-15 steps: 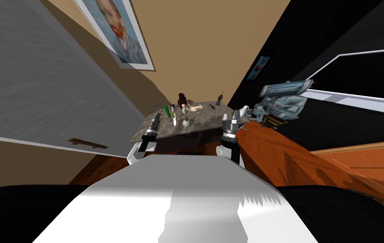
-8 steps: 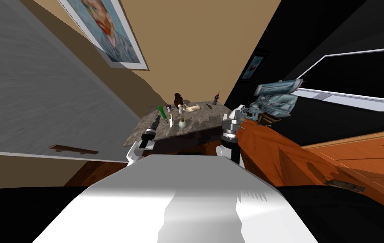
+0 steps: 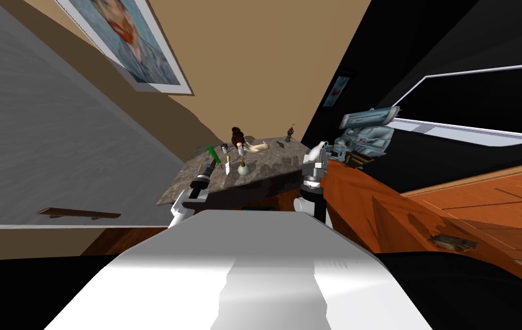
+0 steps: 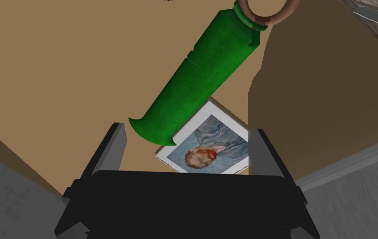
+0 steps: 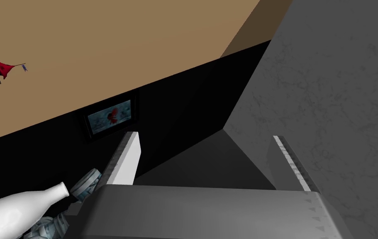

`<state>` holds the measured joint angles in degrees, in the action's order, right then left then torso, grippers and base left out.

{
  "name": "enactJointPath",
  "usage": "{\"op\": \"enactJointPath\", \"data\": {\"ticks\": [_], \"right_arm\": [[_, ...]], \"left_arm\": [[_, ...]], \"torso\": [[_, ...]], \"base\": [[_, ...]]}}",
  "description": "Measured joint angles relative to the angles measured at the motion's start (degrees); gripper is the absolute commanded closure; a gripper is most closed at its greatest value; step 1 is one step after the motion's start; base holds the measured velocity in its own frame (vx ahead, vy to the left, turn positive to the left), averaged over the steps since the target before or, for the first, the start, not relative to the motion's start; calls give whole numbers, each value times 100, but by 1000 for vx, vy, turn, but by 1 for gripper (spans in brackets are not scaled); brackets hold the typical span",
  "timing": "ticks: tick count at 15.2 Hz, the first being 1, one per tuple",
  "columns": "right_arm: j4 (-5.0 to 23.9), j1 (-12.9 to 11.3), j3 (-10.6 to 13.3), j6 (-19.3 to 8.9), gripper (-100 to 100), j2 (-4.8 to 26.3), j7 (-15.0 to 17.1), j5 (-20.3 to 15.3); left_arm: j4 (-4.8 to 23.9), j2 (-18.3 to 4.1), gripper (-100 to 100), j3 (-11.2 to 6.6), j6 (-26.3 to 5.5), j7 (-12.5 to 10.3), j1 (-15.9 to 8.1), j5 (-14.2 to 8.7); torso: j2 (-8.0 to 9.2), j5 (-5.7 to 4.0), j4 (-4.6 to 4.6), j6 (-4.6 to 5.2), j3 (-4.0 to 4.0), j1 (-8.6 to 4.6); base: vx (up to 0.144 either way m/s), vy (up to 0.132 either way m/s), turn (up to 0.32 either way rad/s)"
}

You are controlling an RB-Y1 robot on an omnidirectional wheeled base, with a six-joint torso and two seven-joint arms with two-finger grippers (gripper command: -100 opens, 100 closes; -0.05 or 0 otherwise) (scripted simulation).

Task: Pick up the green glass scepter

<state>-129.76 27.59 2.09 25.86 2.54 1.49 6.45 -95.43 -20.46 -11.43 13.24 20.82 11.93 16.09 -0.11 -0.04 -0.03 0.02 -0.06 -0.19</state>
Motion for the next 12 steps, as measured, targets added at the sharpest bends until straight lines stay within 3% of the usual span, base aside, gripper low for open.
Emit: {"op": "enactJointPath", "data": {"ticks": [6,12], "right_arm": [[0,0,0,0,0,0,0,0],[0,0,-1,0,0,0,0,0]], "left_arm": [[744,-140,-100,-236,-289,372,-341,357],[1074,-193,-100,-351,-504,596,-498,563]], "torso": [[-4,-3,-1,0,-2,-11],[8,1,1,-3,4,7]], "base": [[37,-67,-87],[19,-25,-37]]}}
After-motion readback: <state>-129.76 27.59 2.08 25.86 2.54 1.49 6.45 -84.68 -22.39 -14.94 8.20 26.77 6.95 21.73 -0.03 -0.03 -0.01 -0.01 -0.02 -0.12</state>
